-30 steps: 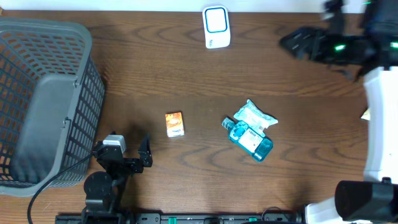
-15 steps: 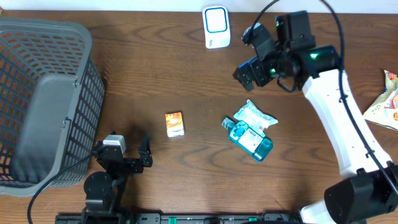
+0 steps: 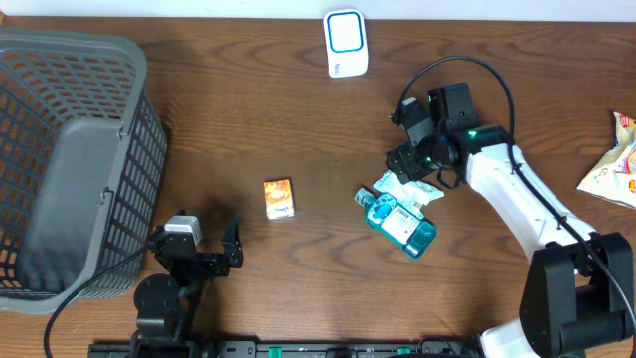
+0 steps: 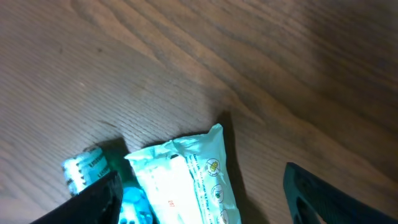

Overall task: Scan the item barcode
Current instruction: 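Reach the right gripper back toward the green wipe pack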

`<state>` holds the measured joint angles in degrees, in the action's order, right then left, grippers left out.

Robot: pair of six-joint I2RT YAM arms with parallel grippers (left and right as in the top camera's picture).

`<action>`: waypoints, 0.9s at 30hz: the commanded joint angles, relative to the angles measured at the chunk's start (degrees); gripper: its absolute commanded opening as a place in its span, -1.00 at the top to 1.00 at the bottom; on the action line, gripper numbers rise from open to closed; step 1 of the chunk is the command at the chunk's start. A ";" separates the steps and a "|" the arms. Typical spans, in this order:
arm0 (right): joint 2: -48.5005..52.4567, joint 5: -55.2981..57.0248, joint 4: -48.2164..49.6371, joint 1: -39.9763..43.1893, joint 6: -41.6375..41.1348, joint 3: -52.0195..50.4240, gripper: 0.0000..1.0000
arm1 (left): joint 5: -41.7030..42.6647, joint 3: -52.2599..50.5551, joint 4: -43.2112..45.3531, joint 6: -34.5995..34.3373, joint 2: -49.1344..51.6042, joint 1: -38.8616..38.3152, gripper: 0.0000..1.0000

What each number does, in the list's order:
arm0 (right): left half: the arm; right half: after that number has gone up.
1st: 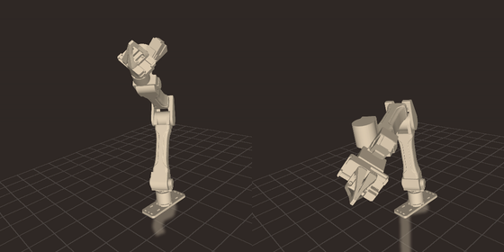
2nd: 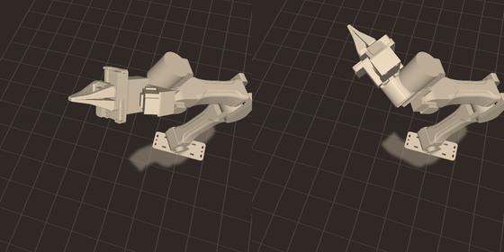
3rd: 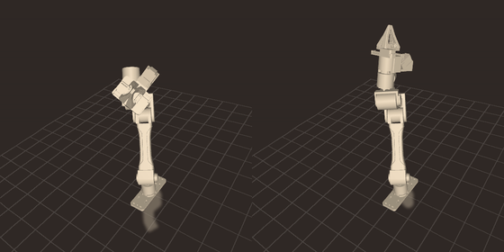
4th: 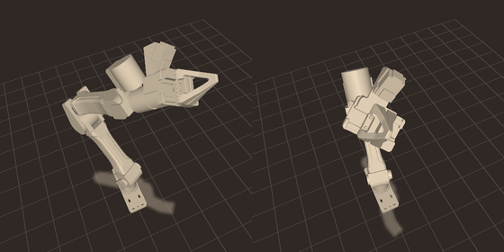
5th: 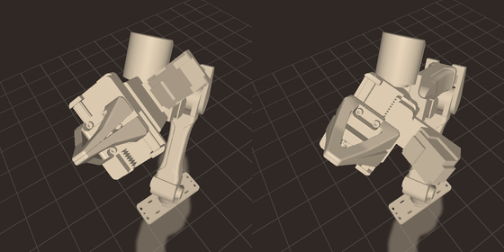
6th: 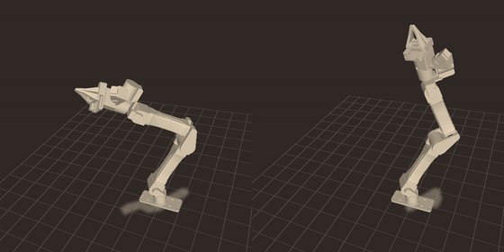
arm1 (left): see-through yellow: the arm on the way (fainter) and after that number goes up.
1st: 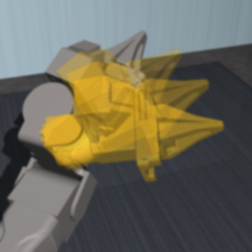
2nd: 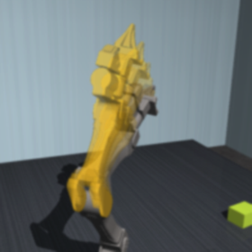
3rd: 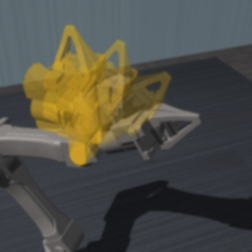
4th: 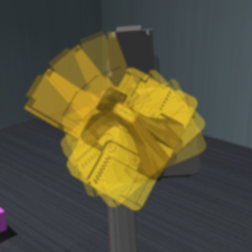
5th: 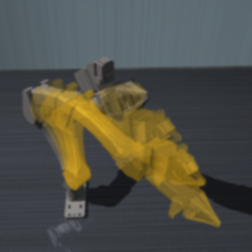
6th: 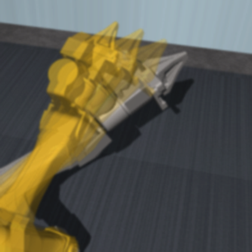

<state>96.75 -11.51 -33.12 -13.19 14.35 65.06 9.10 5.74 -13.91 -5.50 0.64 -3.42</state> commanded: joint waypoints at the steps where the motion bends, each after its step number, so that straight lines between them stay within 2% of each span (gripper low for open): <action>1: 0.02 0.44 1.55 1.27 -1.01 -1.38 -0.43 | 0.74 -0.81 -1.86 0.96 0.00 0.09 -0.96; 5: 0.02 0.44 4.48 1.75 -3.15 -3.69 -0.36 | 0.74 -0.81 -1.86 0.96 0.00 0.09 -0.96; 9: 0.02 0.42 6.64 1.75 -3.19 -6.23 -0.10 | 0.74 -0.81 -1.86 0.96 0.00 0.09 -0.96; 14: 0.02 -0.17 6.54 1.75 -3.21 -6.84 0.03 | 0.74 -0.81 -1.86 0.96 0.00 0.09 -0.95; 27: 0.02 -1.49 10.78 1.77 -3.19 -11.72 0.07 | 0.74 -0.81 -1.86 0.96 0.00 0.09 -0.96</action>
<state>96.75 -12.23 -23.16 -11.70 11.55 55.00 9.10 5.74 -13.91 -5.50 0.64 -3.42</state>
